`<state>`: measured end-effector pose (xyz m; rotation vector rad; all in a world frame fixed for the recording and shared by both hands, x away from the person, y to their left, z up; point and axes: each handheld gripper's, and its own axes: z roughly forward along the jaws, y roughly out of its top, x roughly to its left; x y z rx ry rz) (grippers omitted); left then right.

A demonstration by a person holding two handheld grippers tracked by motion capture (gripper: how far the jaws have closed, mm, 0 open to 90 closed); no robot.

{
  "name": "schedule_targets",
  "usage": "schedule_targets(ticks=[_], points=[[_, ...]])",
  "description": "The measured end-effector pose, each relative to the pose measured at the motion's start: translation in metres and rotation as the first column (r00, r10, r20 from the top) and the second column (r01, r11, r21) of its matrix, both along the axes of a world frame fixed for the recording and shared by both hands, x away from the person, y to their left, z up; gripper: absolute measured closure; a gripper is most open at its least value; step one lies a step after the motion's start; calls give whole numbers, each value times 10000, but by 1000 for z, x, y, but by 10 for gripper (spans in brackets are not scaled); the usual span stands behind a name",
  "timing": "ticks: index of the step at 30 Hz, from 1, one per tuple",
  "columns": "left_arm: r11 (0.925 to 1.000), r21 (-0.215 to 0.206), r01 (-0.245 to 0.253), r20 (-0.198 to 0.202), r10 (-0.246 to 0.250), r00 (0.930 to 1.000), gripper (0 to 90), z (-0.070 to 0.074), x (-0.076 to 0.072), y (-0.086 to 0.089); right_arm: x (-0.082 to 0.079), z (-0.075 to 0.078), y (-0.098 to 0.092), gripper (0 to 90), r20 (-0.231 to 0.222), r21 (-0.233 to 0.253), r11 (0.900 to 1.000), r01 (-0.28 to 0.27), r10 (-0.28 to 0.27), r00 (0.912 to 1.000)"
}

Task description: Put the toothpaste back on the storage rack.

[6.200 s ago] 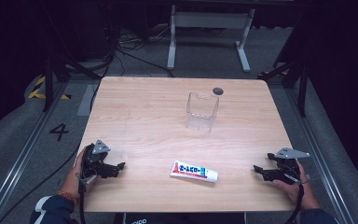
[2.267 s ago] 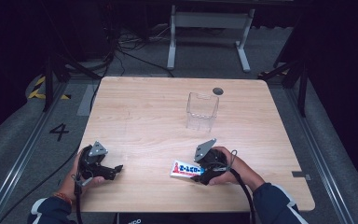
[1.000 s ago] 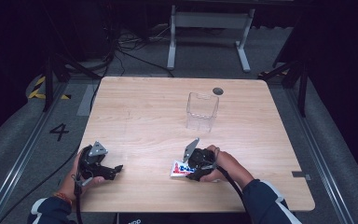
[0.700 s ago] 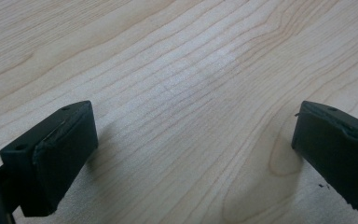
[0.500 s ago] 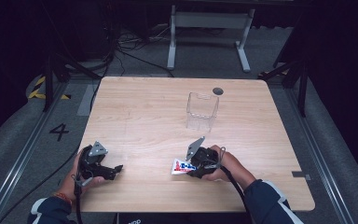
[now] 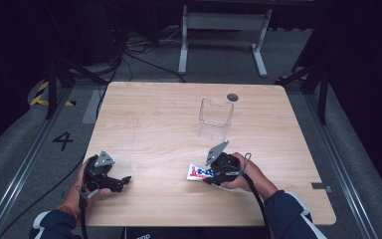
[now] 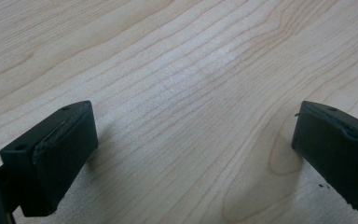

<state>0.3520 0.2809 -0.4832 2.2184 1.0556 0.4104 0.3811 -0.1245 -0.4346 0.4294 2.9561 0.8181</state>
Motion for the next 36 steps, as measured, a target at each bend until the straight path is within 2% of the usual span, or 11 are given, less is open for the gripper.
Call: schedule_targets(ticks=[1,2,5,9,12,16,21,23,24,31,36], points=[[10000,-4,3,-3,-3,10000,6,0,0,0,0,2,-2,687,-17,41,10000,-42,42,10000],[10000,1,-1,1,1,10000,6,0,0,0,1,4,-6,690,14,368,9993,40,-40,10000],[10000,6,5,-2,-5,10000,6,0,0,0,1,7,-10,691,47,491,9987,112,-115,9999],[10000,1,0,0,0,10000,6,0,0,0,3,13,-20,695,141,1152,9926,392,-411,9991],[10000,-3,2,1,-2,10000,6,0,0,0,3,15,-24,696,272,1380,9897,395,-436,9987],[10000,1,1,1,-1,10000,6,0,0,0,2,23,-33,698,678,2006,9782,540,-688,9953],[10000,1,1,-1,-1,10000,6,0,0,0,3,28,-39,699,922,2364,9695,652,-891,9917],[10000,1,2,-2,-2,10000,6,0,0,0,3,30,-42,699,992,2570,9635,755,-1040,9896],[10000,0,0,1,0,10000,6,0,0,0,4,33,-45,699,1046,2797,9559,893,-1228,9869],[10000,-1,2,0,-2,10000,6,0,0,0,5,39,-50,701,1210,3246,9382,1196,-1666,9786],[10000,3,8,1,-8,10000,6,0,0,0,5,44,-53,701,1471,3445,9309,1212,-1810,9724]])
